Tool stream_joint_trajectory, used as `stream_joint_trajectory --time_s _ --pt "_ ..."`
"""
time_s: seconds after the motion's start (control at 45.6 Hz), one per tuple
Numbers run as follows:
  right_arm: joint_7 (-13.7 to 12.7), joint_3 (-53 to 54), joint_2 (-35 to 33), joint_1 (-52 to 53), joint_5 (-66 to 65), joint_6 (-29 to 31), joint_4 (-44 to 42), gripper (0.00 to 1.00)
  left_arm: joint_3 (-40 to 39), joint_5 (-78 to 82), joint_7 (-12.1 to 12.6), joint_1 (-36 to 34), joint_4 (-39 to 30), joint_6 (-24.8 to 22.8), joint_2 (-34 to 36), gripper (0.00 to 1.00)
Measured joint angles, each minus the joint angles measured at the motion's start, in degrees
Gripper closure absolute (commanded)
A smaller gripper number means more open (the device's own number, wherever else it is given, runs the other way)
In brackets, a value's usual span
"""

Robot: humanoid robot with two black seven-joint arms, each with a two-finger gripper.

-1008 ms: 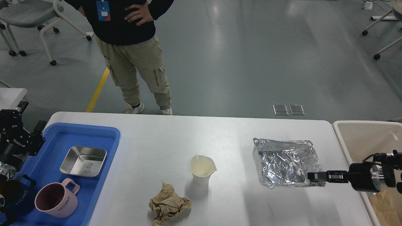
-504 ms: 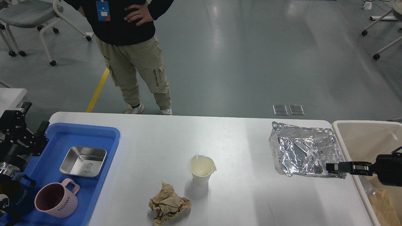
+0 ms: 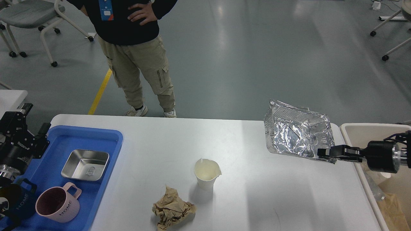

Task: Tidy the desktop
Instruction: 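Lift the foil tray and swing it up toward the table center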

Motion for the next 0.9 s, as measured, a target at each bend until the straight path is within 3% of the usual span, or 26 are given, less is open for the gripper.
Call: stream_joint_trajectory --time_s 0.285,0.899 --pt "-8.62 -5.39 5.73 4.50 -2.24 1.52 -1.45 1.00 -0.05 0.00 -0.02 -0.28 0.01 0.19 0.10 0.04" --pt "-9.62 -20.65 21.14 16.70 0.15 4.03 -10.72 1.00 0.02 3.50 -0.05 -1.53 0.01 0.03 0.28 0.04"
